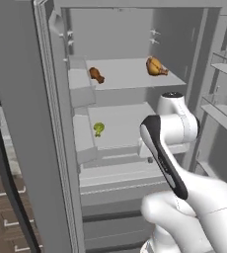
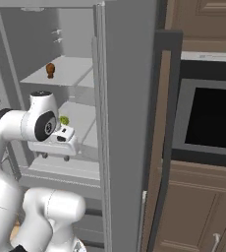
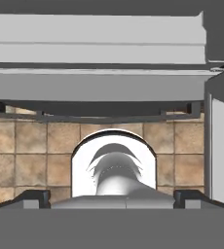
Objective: Gather the broccoli and onion from the fridge and place them on a tray on the dining counter. Then gather the chicken drumsticks from the fridge and place them on the other tray.
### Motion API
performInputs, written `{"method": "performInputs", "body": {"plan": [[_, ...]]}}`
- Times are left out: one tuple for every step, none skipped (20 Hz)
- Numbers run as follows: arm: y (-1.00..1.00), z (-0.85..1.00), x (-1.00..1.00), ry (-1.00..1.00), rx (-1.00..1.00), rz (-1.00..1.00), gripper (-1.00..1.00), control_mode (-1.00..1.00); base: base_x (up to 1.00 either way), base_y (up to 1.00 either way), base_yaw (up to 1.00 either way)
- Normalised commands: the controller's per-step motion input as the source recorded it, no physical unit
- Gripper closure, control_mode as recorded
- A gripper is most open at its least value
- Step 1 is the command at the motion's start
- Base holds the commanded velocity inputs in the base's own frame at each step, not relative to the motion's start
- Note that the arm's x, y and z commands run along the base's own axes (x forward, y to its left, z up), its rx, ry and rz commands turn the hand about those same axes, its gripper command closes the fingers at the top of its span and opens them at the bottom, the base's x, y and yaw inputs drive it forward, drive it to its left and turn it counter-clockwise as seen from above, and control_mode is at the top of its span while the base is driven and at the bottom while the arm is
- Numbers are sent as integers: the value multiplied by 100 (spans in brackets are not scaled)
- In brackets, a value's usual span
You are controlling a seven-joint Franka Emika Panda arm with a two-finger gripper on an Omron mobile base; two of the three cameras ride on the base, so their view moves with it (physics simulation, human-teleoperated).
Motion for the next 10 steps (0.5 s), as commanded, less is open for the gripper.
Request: {"method": "performInputs", "body": {"plan": [[0, 0, 0, 0, 0, 0, -100, 100, 40, 9, 0], [0, 0, 0, 0, 0, 0, -100, 100, 23, 30, 0], [0, 0, 0, 0, 0, 0, -100, 100, 20, 29, 0], [0, 0, 0, 0, 0, 0, -100, 100, 15, 3, 0], [0, -12, 8, -14, 0, 0, -100, -100, 0, 0, 0], [8, -22, 3, -21, 1, 0, -100, -100, 0, 0, 0], [20, -17, 0, -33, 0, -3, -100, -100, 0, 0, 0], [31, -11, 0, -42, 0, -4, -100, -100, 0, 0, 0], [36, 0, 0, -47, 0, -5, -100, -100, 0, 0, 0], [44, 0, 15, -48, 0, -6, -100, -100, 0, 0, 0]]}}
